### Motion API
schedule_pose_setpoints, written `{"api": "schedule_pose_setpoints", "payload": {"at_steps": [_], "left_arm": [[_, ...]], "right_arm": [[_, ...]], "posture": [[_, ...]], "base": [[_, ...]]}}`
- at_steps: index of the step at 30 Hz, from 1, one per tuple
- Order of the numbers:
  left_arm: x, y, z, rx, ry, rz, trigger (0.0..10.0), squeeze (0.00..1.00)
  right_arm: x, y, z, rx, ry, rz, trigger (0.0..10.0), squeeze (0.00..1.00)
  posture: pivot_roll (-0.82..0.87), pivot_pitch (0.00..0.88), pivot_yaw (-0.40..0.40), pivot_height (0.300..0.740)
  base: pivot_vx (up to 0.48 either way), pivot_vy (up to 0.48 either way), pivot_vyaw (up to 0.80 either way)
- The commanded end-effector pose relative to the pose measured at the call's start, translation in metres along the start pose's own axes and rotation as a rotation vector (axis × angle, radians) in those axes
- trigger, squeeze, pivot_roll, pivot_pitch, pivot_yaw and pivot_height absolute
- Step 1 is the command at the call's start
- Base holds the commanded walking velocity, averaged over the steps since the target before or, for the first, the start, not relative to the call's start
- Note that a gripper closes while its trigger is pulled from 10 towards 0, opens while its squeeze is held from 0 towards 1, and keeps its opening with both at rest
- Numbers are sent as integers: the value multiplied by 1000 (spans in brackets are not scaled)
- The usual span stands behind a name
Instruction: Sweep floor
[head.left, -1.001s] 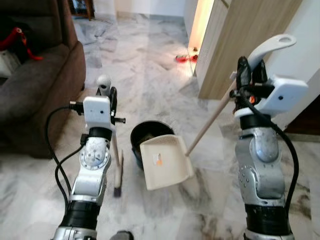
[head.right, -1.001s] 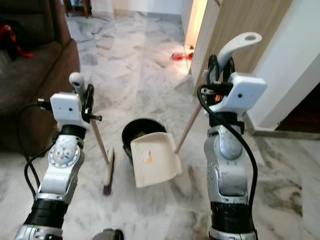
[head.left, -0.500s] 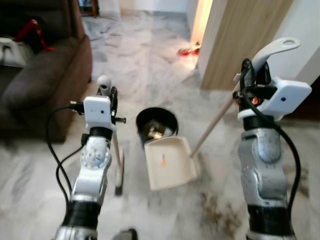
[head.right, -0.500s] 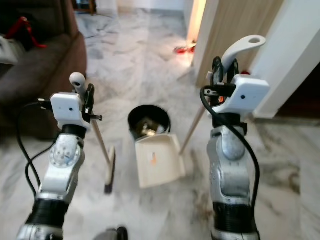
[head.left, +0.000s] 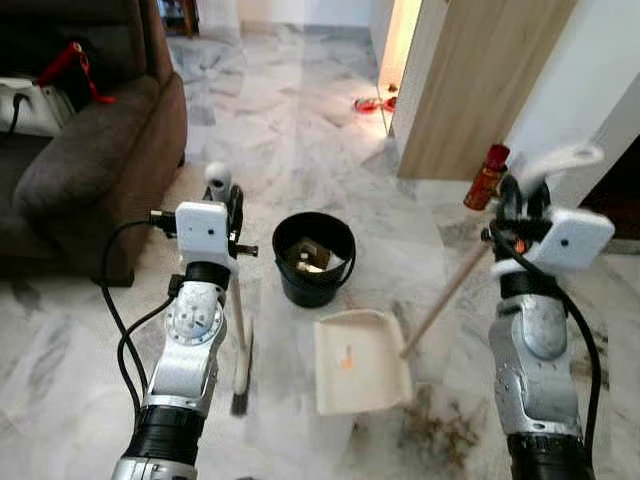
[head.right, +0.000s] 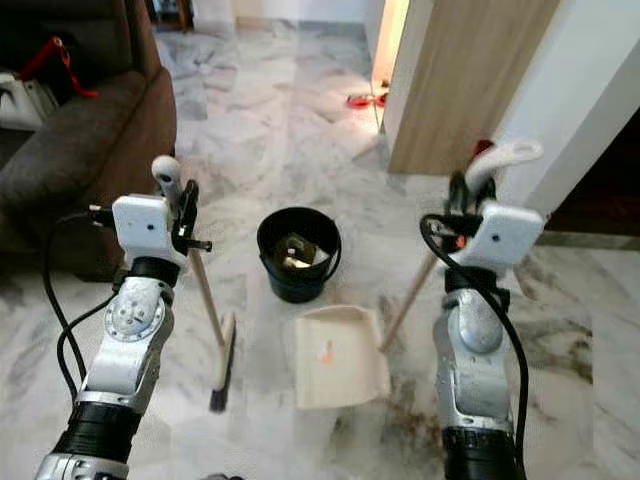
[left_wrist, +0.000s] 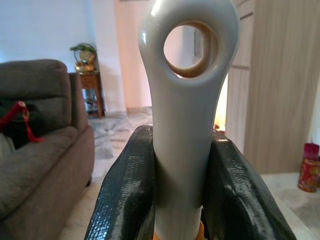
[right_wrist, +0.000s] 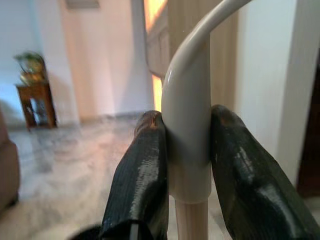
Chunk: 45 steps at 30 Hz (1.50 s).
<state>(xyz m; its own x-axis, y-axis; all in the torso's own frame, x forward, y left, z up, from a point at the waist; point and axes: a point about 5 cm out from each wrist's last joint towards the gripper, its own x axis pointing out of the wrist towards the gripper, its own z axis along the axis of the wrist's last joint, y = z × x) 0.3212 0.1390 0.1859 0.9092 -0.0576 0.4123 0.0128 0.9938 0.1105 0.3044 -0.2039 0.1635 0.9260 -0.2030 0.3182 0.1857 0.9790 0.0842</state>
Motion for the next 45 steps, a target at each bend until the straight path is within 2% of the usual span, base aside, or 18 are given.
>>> {"api": "schedule_pose_setpoints", "payload": {"at_steps": [1, 5, 13, 20, 35, 41, 45], "left_arm": [[1, -3, 7, 1, -49, -15, 10000, 0], [-3, -3, 2, -5, -33, -24, 10000, 0], [-8, -4, -9, -7, 3, -40, 10000, 0], [-7, -6, -9, -15, -2, -54, 10000, 0], [-5, -3, -10, 9, 7, -42, 10000, 0], [-4, 0, -10, 9, 8, -14, 10000, 0], [-3, -1, -8, 19, 1, -15, 10000, 0]], "right_arm": [[1, -3, 2, 3, -32, -13, 10000, 0], [-10, -12, -25, -5, 49, -43, 10000, 0], [-16, -8, -42, 3, 77, -34, 10000, 0], [-15, -7, -42, 15, 64, -30, 10000, 0], [-11, -8, -40, 44, 40, -52, 10000, 0], [-10, -9, -39, 41, 37, -48, 10000, 0], [-10, -9, -39, 41, 38, -44, 10000, 0]], "posture": [[69, 88, -74, 740], [75, 79, -74, 740], [74, 62, -70, 740], [67, 53, -67, 740], [71, 45, -62, 740], [72, 42, -68, 740], [72, 50, -72, 740]], "base": [[0, 0, 0], [0, 0, 0], [0, 0, 0], [0, 0, 0], [0, 0, -800], [0, -393, -800], [0, 0, -800]]}}
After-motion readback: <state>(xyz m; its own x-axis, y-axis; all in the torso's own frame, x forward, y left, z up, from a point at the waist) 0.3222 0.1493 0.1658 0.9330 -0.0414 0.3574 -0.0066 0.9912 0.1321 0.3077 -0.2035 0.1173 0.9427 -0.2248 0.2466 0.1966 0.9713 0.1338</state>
